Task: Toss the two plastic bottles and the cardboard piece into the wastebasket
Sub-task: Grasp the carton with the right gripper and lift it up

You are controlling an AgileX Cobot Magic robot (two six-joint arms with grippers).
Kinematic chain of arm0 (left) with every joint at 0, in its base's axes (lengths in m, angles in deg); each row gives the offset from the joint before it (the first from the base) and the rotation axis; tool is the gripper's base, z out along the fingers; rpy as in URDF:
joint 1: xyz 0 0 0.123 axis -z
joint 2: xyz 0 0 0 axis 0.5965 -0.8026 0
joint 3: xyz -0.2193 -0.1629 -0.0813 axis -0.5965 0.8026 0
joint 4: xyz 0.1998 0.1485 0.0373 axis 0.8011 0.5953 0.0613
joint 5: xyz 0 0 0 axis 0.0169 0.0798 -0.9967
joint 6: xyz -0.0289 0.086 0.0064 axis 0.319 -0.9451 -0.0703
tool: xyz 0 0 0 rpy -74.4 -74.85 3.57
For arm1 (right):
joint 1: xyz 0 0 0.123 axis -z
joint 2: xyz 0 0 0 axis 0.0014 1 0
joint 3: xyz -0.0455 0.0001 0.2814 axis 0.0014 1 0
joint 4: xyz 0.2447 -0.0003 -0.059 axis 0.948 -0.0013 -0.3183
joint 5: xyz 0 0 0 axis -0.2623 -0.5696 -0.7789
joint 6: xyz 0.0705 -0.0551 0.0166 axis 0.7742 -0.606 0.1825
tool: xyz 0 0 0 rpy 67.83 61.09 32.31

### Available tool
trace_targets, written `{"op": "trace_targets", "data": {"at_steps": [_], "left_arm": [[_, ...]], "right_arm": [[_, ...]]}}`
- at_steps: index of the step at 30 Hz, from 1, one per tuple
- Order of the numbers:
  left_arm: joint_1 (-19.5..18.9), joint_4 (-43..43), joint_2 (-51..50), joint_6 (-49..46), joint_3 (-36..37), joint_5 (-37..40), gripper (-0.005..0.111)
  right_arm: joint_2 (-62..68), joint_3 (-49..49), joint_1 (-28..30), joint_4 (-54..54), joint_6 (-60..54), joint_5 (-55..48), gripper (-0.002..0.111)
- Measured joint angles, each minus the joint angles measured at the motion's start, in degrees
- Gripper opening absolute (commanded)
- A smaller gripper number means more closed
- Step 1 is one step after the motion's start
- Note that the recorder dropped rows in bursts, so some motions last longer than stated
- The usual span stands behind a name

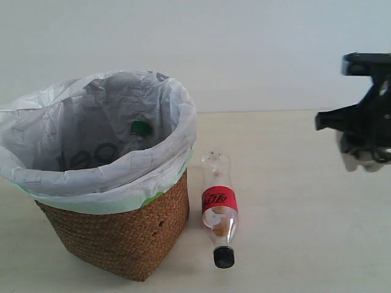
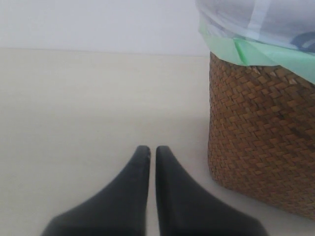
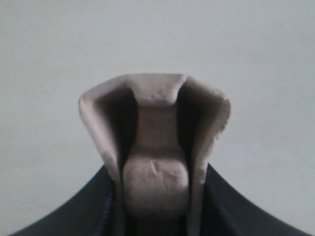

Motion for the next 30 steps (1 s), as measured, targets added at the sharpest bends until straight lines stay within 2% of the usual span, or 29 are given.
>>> {"op": "trace_targets", "data": {"at_steps": [5, 9, 12, 16, 19, 21, 23, 26, 29, 30], "left_arm": [[0.00, 0.00, 0.00, 0.00, 0.00, 0.00, 0.004], [0.00, 0.00, 0.00, 0.00, 0.00, 0.00, 0.004], [0.00, 0.00, 0.00, 0.00, 0.00, 0.00, 0.004], [0.00, 0.00, 0.00, 0.00, 0.00, 0.00, 0.004], [0.00, 0.00, 0.00, 0.00, 0.00, 0.00, 0.004], [0.00, 0.00, 0.00, 0.00, 0.00, 0.00, 0.004], [0.00, 0.00, 0.00, 0.00, 0.00, 0.00, 0.004], [0.00, 0.00, 0.00, 0.00, 0.00, 0.00, 0.004], [0.00, 0.00, 0.00, 0.00, 0.00, 0.00, 0.004], [0.00, 0.00, 0.00, 0.00, 0.00, 0.00, 0.004]], "right_arm": [[-5.22, 0.00, 7.08, -3.77, 0.38, -5.70, 0.001], [-6.78, 0.00, 7.74, 0.79, -1.00, -6.08, 0.001], [-6.78, 0.00, 4.72, 12.72, -8.42, -3.88, 0.001], [-6.78, -2.00, -2.44, 37.87, -25.98, -2.43, 0.001], [-7.35, -6.01, -6.73, 59.78, -40.30, -7.44, 0.001], [-8.03, -8.85, -8.67, 69.54, -45.57, -11.10, 0.001], [-9.12, -10.86, -9.81, 73.97, -47.49, -13.01, 0.001], [-10.77, -12.03, -9.92, 69.92, -44.95, -12.08, 0.001], [-11.06, -12.03, -9.46, 51.06, -33.09, -10.14, 0.001], [-11.06, -11.73, -9.37, 41.50, -26.81, -9.96, 0.001]]}}
